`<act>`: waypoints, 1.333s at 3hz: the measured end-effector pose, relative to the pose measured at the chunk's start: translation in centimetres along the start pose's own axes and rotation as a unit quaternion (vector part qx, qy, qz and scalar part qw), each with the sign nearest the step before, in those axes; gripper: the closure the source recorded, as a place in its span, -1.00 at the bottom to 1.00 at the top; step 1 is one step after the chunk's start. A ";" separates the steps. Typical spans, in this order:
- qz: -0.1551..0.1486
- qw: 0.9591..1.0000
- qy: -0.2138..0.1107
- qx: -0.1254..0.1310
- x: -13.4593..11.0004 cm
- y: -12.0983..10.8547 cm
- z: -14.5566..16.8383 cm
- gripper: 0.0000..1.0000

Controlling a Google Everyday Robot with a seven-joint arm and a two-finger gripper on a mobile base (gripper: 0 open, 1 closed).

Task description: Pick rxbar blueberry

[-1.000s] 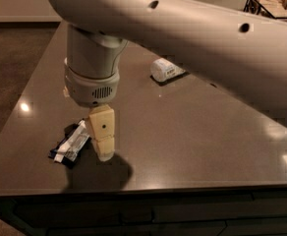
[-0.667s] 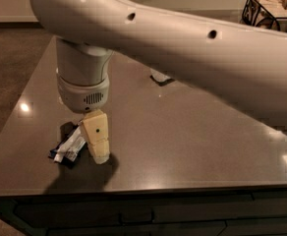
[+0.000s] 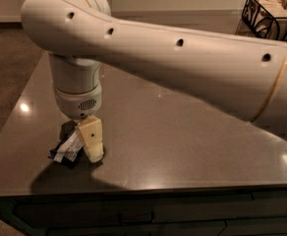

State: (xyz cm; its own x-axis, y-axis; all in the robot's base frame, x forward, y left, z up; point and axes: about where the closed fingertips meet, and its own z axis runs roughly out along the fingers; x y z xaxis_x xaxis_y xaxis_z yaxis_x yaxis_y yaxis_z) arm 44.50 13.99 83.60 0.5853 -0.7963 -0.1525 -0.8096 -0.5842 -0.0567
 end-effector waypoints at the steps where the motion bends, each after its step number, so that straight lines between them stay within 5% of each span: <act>1: 0.003 1.000 0.003 -0.006 0.1 -0.4 0.6 -0.19; 3: 0.051 0.998 -0.032 -0.007 2.2 -1.2 -1.6 0.89; 4: 0.083 0.994 -0.067 0.005 4.5 -1.3 -4.5 1.00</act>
Offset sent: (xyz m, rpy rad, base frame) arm 0.0203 -0.0085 0.0029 0.0210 0.0643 -0.0828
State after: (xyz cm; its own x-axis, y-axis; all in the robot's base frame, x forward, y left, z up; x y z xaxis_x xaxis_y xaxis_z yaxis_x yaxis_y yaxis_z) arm 48.44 10.45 87.46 0.4322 -0.8536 -0.2909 -0.8957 -0.4437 -0.0291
